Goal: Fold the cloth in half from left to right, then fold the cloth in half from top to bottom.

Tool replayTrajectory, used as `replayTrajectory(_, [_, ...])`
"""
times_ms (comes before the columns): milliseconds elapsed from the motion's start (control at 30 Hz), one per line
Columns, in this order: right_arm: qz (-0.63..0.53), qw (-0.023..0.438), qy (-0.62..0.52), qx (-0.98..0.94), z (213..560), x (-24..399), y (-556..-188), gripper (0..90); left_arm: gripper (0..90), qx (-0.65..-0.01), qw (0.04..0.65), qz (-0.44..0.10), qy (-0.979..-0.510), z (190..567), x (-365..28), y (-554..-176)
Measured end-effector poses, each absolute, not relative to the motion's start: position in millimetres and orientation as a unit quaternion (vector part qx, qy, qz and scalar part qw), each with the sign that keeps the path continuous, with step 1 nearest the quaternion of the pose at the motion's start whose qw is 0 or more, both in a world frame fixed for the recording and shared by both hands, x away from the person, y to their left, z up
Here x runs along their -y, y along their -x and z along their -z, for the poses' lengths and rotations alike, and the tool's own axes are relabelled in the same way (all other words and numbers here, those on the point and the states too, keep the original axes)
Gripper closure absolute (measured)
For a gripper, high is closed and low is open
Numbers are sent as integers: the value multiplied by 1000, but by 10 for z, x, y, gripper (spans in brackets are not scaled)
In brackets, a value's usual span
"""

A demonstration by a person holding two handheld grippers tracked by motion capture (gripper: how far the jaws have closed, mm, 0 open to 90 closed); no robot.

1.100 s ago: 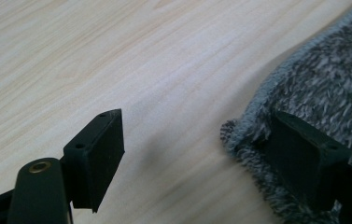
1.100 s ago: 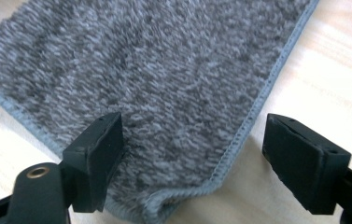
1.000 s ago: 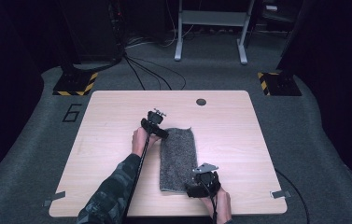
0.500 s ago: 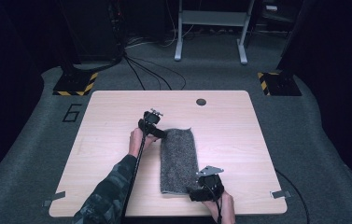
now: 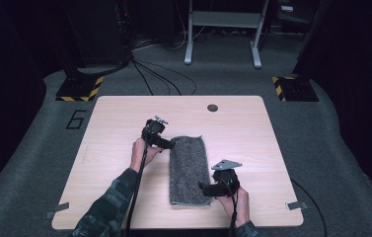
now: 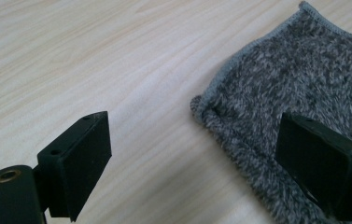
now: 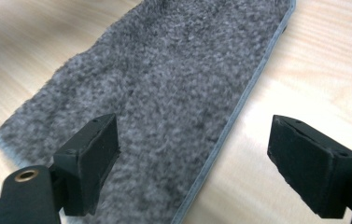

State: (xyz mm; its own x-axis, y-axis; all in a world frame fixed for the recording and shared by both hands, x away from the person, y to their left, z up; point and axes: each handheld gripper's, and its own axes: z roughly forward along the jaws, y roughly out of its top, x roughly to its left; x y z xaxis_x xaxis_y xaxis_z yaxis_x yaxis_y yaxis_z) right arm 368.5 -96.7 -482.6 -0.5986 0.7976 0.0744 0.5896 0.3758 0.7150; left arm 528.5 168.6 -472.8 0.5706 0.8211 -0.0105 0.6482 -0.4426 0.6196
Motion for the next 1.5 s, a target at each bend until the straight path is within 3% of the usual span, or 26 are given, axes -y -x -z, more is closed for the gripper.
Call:
replayTrajectory(533, [-363, 134, -429, -816, 4770, 913, -4016, 158, 101, -452, 305, -139, -827, 4750, -1825, -5218])
replayTrajectory(1200, [-357, 134, -438, -814, 4626, 907, -4720, 155, 87, -461, 307, -124, -823, 4831, -1712, -5357])
replayTrajectory(1500, [-338, 128, -451, -816, 4705, 857, -5117, 224, 158, -458, 295, -126, -829, 4889, -1621, -5459])
